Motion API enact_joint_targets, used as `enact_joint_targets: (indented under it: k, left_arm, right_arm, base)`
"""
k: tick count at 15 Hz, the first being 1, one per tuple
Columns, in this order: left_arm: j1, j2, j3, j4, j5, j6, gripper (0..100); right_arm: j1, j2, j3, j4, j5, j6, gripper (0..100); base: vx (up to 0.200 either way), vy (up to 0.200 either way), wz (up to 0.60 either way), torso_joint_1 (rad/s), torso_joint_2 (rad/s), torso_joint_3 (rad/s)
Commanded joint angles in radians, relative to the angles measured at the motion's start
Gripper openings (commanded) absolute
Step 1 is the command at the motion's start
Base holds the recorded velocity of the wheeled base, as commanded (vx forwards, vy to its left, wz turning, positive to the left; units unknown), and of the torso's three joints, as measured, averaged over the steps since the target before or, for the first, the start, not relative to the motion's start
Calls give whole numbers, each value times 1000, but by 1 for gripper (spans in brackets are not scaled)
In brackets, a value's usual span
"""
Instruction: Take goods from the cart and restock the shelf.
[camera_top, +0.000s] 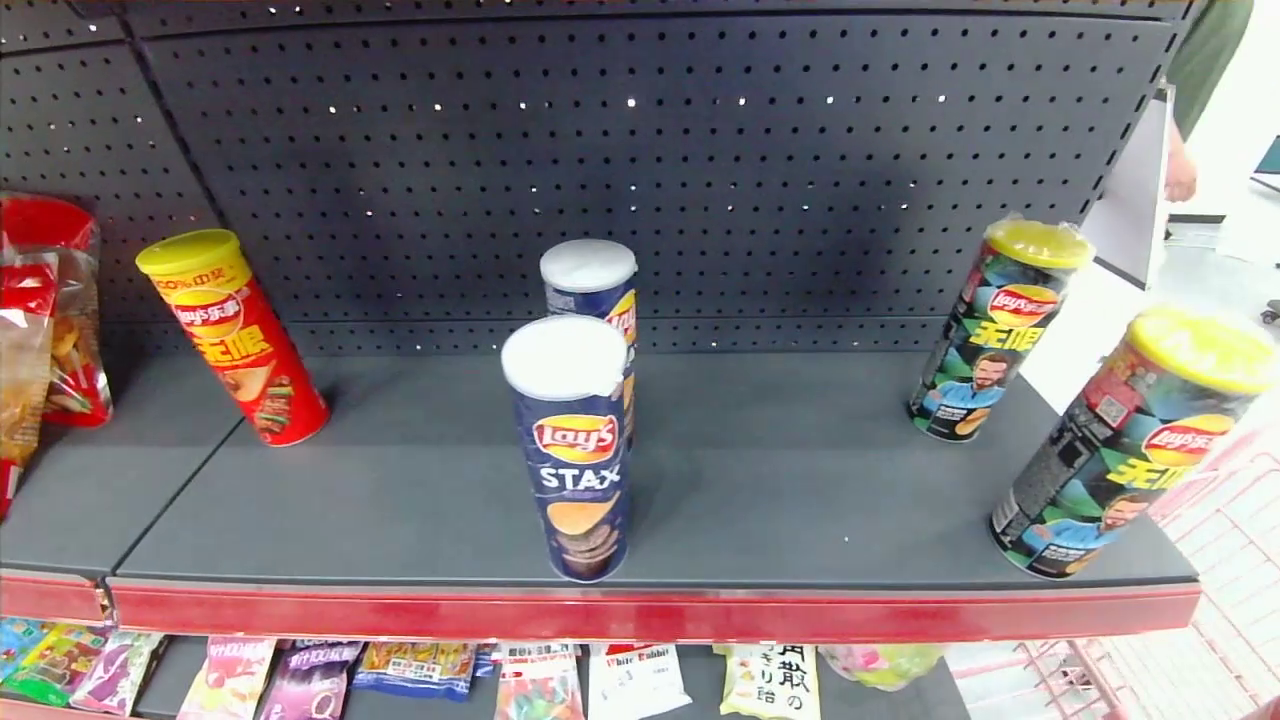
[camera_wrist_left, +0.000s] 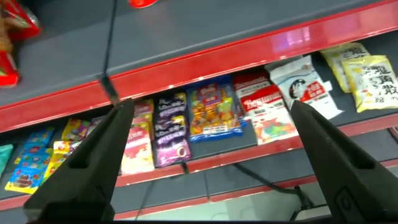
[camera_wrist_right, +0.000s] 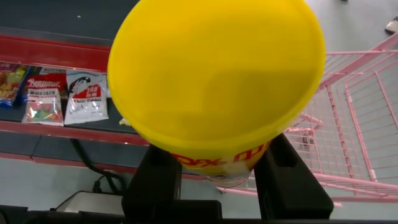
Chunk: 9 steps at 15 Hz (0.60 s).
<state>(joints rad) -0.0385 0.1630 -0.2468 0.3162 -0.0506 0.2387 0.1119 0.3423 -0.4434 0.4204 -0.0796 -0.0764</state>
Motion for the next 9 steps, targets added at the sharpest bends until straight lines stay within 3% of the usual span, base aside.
enact_joint_targets:
  k: [1,9]
  left_arm:
    - [0,-3,0,0,0,1,100]
    - [0,-5,-2,0,0,1,100]
  right_arm:
    - [2,3,2,0,0,-2,0]
    - [3,3,9,0,0,-2,0]
  base:
    - [0,200,0,2,2,2]
    - [0,200,0,3,3,2]
